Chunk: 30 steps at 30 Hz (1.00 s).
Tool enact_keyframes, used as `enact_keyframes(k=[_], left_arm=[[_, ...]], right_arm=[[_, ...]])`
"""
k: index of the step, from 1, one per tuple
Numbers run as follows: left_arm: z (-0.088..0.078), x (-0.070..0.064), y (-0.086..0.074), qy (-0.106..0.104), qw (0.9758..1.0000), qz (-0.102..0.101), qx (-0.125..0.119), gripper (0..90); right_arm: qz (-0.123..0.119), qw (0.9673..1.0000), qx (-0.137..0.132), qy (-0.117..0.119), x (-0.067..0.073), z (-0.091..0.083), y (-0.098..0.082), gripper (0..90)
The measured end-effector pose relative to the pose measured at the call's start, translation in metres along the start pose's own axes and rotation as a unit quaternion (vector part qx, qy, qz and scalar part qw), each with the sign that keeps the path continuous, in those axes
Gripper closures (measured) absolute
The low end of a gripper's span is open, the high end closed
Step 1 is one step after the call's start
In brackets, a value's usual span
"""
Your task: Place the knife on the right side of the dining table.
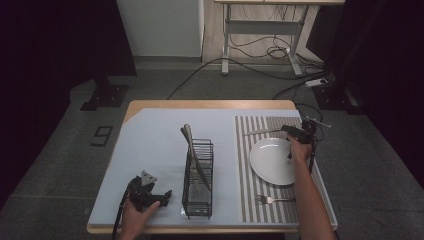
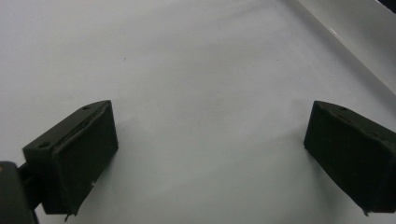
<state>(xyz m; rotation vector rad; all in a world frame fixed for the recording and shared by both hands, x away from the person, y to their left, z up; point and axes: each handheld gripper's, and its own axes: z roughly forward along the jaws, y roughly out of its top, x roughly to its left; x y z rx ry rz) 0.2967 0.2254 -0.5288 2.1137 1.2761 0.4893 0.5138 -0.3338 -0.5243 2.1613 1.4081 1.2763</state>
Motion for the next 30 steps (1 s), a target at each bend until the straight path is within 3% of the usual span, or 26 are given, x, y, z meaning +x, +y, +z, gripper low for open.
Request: enact_keyframes(k=[6, 10, 15, 19, 22, 30], left_arm=[[0.0, 0.0, 0.0, 0.0, 1.0, 0.0, 0.0, 2.3], [0.0, 0.0, 0.0, 0.0, 1.0, 0.001, 0.0, 2.3], [0.0, 0.0, 0.0, 0.0, 1.0, 0.0, 0.0, 2.3], [0.0, 0.0, 0.0, 0.0, 1.0, 0.0, 0.0, 2.3], [0.0, 0.0, 0.0, 0.0, 1.0, 0.0, 0.0, 2.2], [0.0, 0.0, 0.0, 0.0, 1.0, 0.0, 0.0, 2.2]], right_arm=[[-0.038, 0.9993, -0.002, 0.004, 0.008, -0.005, 0.004, 43.1], [-0.073, 0.9974, -0.002, 0.005, 0.019, -0.006, 0.007, 43.2], [-0.097, 0.9952, 0.001, 0.012, 0.029, -0.004, 0.012, 41.6], [-0.111, 0.9936, 0.018, 0.008, 0.036, 0.007, 0.018, 40.7], [-0.126, 0.9911, 0.041, 0.004, 0.041, 0.019, 0.02, 40.2], [-0.165, 0.9841, 0.063, -0.019, 0.051, 0.043, 0.018, 40.5]])
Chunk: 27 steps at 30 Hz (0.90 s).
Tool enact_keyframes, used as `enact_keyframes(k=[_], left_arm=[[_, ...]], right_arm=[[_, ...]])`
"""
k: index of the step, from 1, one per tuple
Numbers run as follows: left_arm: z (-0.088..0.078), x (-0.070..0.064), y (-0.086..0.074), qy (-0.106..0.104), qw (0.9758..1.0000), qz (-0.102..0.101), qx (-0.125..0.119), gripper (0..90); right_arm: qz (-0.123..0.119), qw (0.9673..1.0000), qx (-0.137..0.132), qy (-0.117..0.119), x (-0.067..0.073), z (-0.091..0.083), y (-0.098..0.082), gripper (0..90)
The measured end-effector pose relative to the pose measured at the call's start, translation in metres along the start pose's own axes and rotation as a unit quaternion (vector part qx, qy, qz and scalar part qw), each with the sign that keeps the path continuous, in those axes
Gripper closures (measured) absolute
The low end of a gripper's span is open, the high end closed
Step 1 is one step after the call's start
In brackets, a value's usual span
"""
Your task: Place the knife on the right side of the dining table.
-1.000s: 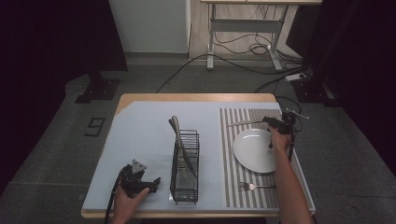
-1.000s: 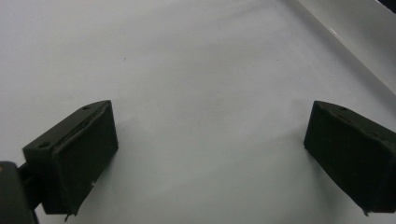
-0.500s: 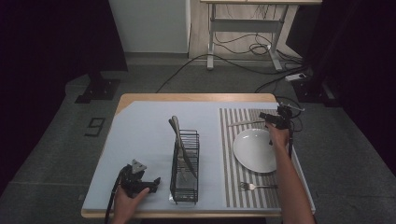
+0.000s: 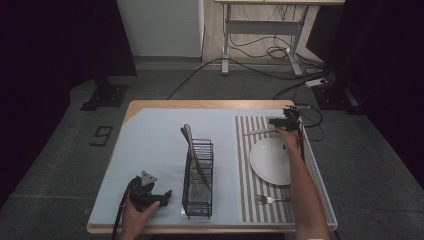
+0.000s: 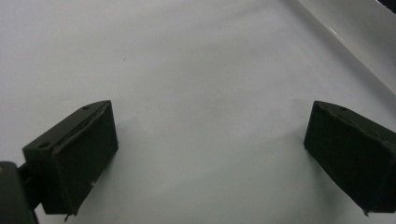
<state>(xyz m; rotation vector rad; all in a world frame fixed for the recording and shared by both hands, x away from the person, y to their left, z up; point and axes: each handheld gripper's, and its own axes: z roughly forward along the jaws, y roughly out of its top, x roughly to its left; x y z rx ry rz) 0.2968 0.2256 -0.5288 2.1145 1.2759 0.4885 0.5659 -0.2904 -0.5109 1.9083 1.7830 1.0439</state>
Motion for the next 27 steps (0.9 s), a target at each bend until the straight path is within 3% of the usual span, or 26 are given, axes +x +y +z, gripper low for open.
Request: enact_keyframes(k=[4, 13, 21, 27], left_arm=[[0.0, 0.0, 0.0, 0.0, 1.0, 0.0, 0.0, 2.2], [0.0, 0.0, 0.0, 0.0, 1.0, 0.0, 0.0, 2.3], [0.0, 0.0, 0.0, 0.0, 1.0, 0.0, 0.0, 2.2], [0.0, 0.0, 0.0, 0.0, 1.0, 0.0, 0.0, 2.2]], right_arm=[[0.005, 0.9999, 0.008, -0.008, -0.003, 0.008, -0.003, 42.2], [0.023, 0.9995, 0.012, -0.02, -0.006, 0.004, -0.003, 42.2], [0.049, 0.9987, -0.009, -0.005, -0.012, 0.0, -0.004, 39.0], [0.022, 0.9987, -0.038, 0.026, -0.001, -0.02, -0.005, 38.9]])
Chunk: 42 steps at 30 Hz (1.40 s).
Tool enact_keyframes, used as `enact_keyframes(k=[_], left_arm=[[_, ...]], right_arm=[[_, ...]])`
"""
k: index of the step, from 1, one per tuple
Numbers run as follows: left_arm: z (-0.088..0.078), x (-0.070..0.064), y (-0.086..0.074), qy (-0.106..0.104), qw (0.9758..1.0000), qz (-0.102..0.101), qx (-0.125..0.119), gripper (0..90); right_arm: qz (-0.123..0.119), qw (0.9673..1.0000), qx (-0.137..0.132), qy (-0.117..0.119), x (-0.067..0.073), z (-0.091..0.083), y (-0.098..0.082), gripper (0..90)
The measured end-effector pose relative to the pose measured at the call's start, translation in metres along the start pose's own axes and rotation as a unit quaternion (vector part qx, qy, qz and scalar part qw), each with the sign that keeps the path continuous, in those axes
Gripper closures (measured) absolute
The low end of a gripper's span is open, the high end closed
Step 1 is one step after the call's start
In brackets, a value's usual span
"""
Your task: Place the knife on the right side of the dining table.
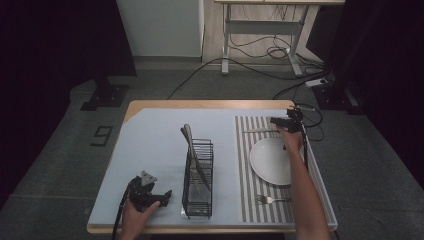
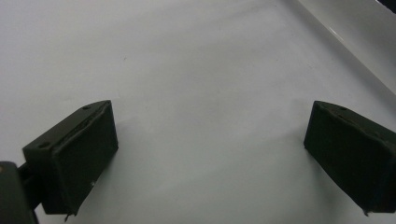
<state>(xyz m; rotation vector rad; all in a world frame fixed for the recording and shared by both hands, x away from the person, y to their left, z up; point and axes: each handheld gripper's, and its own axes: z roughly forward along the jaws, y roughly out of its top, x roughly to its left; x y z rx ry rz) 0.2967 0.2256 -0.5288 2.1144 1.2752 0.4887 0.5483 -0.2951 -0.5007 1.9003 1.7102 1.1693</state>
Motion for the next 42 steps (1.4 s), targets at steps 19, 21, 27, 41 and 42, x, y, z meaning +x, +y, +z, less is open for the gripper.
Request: enact_keyframes(k=[19, 21, 27, 41, 42], left_arm=[[0.0, 0.0, 0.0, 0.0, 1.0, 0.0, 0.0, 2.2], [0.0, 0.0, 0.0, 0.0, 1.0, 0.0, 0.0, 2.3], [0.0, 0.0, 0.0, 0.0, 1.0, 0.0, 0.001, 2.2], [0.0, 0.0, 0.0, 0.0, 1.0, -0.001, 0.0, 2.2], [0.0, 0.0, 0.0, 0.0, 1.0, -0.001, 0.0, 2.2]], right_arm=[[-0.048, 0.9947, -0.028, 0.086, 0.013, -0.071, -0.037, 37.5], [-0.048, 0.9942, -0.031, 0.092, 0.012, -0.076, -0.042, 37.5], [-0.053, 0.9917, -0.044, 0.109, 0.01, -0.094, -0.058, 37.8], [-0.085, 0.9848, -0.055, 0.141, 0.019, -0.132, -0.092, 38.0], [-0.087, 0.9842, -0.056, 0.144, 0.019, -0.134, -0.094, 38.0]])
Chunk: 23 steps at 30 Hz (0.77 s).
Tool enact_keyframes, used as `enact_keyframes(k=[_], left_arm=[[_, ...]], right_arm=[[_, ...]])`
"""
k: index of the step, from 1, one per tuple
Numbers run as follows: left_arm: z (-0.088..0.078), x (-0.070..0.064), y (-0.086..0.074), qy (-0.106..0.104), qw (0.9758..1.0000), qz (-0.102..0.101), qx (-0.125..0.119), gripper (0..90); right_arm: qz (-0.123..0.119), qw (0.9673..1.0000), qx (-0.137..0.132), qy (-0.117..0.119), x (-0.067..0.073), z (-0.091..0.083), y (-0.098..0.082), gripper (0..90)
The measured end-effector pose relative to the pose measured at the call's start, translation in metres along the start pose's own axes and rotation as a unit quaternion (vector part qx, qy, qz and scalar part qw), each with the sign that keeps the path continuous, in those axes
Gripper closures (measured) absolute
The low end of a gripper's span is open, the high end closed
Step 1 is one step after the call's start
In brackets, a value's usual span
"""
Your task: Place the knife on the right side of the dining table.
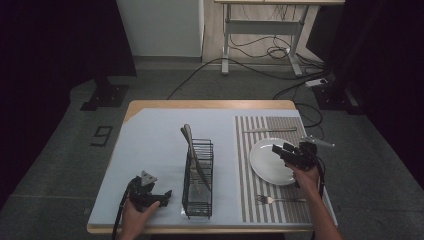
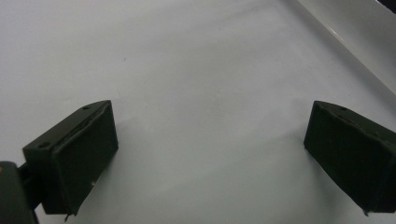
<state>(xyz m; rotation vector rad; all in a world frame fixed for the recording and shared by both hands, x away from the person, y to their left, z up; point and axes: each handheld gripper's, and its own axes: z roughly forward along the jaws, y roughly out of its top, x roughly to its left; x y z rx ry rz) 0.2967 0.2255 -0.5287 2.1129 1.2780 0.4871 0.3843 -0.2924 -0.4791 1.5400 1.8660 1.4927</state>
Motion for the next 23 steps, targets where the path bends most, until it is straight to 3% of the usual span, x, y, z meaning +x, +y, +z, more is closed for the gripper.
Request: enact_keyframes(k=[7, 12, 15, 23], left_arm=[[0.0, 0.0, 0.0, 0.0, 1.0, 0.0, 0.0, 2.2], [0.0, 0.0, 0.0, 0.0, 1.0, 0.0, 0.0, 2.2], [0.0, 0.0, 0.0, 0.0, 1.0, 0.0, 0.0, 2.3], [0.0, 0.0, 0.0, 0.0, 1.0, 0.0, 0.0, 2.2]], right_arm=[[-0.017, 0.9997, -0.006, 0.017, 0.015, -0.014, -0.011, 38.0], [-0.018, 0.9994, 0.0, 0.029, 0.022, -0.013, -0.026, 38.0], [-0.025, 0.9993, 0.01, 0.027, 0.024, -0.01, -0.031, 37.7], [-0.028, 0.9993, 0.004, 0.025, 0.026, -0.01, -0.034, 37.1]])
